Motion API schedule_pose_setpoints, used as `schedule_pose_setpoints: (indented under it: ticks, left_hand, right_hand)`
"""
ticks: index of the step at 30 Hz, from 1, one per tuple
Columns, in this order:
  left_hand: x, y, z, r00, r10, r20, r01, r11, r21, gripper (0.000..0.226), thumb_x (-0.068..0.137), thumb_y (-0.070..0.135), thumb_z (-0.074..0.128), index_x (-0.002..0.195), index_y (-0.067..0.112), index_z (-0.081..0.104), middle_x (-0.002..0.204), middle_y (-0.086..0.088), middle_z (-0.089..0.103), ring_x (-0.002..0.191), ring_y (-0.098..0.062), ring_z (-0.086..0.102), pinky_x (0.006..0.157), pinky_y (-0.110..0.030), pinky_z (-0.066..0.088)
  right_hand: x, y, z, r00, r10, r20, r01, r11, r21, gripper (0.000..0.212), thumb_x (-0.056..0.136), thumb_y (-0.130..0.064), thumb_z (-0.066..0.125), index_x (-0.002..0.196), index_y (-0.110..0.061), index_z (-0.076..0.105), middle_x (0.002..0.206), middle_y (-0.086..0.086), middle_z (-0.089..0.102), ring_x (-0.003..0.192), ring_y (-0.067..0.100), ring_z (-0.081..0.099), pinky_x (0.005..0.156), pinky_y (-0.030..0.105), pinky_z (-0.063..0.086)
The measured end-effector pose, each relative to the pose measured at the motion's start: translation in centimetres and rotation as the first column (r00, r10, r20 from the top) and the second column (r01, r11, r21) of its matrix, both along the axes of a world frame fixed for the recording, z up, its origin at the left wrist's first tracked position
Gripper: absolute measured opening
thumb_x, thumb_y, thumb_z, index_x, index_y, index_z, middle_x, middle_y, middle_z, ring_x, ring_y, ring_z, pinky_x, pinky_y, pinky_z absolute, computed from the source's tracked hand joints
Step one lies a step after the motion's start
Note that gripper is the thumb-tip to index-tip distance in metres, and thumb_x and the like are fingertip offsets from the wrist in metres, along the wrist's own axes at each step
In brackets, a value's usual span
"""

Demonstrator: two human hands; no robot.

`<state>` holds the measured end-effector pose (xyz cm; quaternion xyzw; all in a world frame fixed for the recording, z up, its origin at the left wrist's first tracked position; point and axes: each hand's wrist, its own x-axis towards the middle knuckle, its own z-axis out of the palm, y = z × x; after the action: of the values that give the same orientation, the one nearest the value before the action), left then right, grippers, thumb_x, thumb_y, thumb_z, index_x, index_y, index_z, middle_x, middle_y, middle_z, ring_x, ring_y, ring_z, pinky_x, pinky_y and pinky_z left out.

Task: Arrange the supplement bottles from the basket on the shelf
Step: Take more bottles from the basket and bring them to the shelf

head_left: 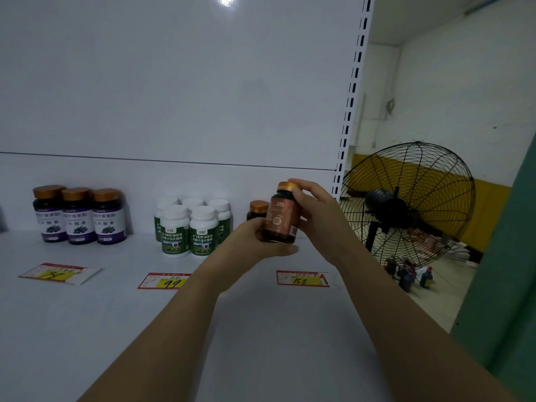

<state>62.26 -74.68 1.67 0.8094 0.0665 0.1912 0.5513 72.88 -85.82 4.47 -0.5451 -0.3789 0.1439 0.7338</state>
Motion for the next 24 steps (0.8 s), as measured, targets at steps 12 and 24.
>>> schedule_pose_setpoints:
  ticks: [12, 24]
  left_hand:
    - [0.02, -0.12, 0.29, 0.986, 0.162, 0.040, -0.161, 0.986, -0.043, 0.060, 0.063, 0.023, 0.086, 0.114, 0.019, 0.053, 0.102, 0.004, 0.067, 0.091, -0.009, 0.064, 0.075, -0.018, 0.049]
    - [-0.24, 0.03, 0.22, 0.997, 0.078, -0.024, -0.078, 0.997, 0.003, 0.055, 0.063, 0.034, 0.084, 0.112, 0.025, 0.063, 0.101, 0.004, 0.071, 0.097, -0.013, 0.066, 0.096, -0.037, 0.049]
  right_hand:
    - [0.06, 0.20, -0.18, 0.999, 0.020, 0.045, -0.018, 0.999, -0.038, 0.033, 0.096, -0.024, 0.053, 0.127, -0.012, 0.058, 0.108, 0.000, 0.070, 0.095, 0.007, 0.068, 0.072, 0.021, 0.053]
    - [0.39, 0.26, -0.54, 0.996, 0.082, -0.032, -0.083, 0.996, -0.045, 0.031, 0.101, -0.019, 0.041, 0.125, -0.007, 0.057, 0.117, 0.014, 0.064, 0.105, 0.023, 0.062, 0.087, 0.035, 0.052]
